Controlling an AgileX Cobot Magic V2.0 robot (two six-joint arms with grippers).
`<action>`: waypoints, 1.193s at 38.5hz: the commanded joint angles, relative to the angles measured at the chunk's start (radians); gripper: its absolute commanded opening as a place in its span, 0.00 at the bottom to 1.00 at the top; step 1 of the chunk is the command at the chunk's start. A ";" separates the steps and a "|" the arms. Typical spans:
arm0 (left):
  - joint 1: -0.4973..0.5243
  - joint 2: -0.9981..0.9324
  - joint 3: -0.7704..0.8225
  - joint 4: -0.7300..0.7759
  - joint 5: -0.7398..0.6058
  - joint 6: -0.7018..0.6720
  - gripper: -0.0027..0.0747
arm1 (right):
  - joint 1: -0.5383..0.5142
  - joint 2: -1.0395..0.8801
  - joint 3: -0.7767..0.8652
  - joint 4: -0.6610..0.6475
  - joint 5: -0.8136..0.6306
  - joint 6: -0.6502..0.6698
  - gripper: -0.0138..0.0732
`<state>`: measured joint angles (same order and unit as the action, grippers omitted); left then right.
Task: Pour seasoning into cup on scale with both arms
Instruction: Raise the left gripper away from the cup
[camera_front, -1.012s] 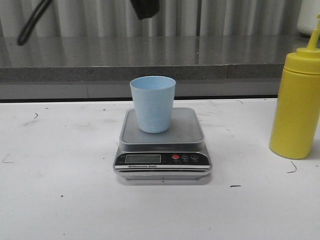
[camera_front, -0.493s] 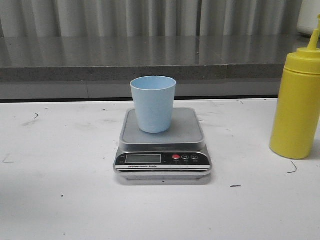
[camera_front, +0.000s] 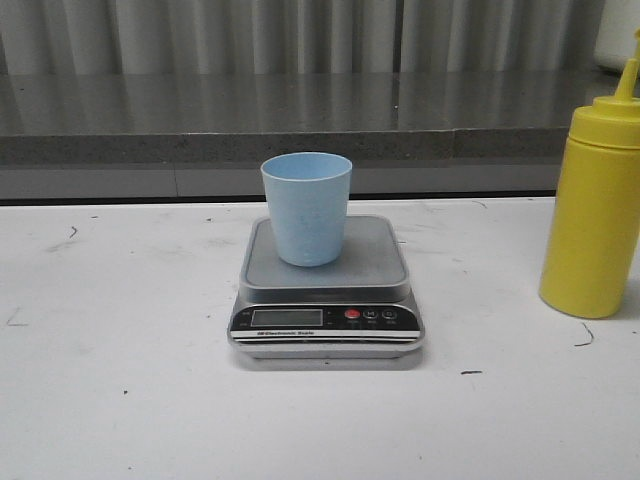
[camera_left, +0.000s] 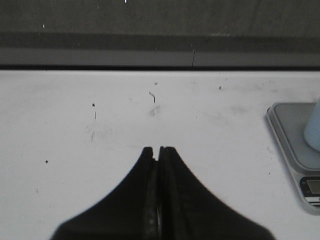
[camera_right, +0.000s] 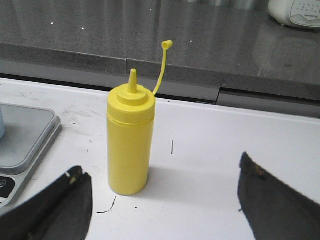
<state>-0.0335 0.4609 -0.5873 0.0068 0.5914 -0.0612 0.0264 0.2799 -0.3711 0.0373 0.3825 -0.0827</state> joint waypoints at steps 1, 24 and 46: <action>0.005 -0.123 0.034 -0.007 -0.115 -0.009 0.01 | -0.001 0.015 -0.036 -0.003 -0.072 0.002 0.86; 0.005 -0.473 0.216 -0.007 -0.168 -0.009 0.01 | -0.001 0.030 -0.036 0.000 -0.107 0.002 0.86; 0.005 -0.473 0.216 -0.007 -0.168 -0.009 0.01 | 0.146 0.471 -0.036 0.086 -0.422 0.002 0.86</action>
<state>-0.0335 -0.0067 -0.3461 0.0000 0.5054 -0.0625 0.1332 0.6952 -0.3711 0.1163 0.0670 -0.0827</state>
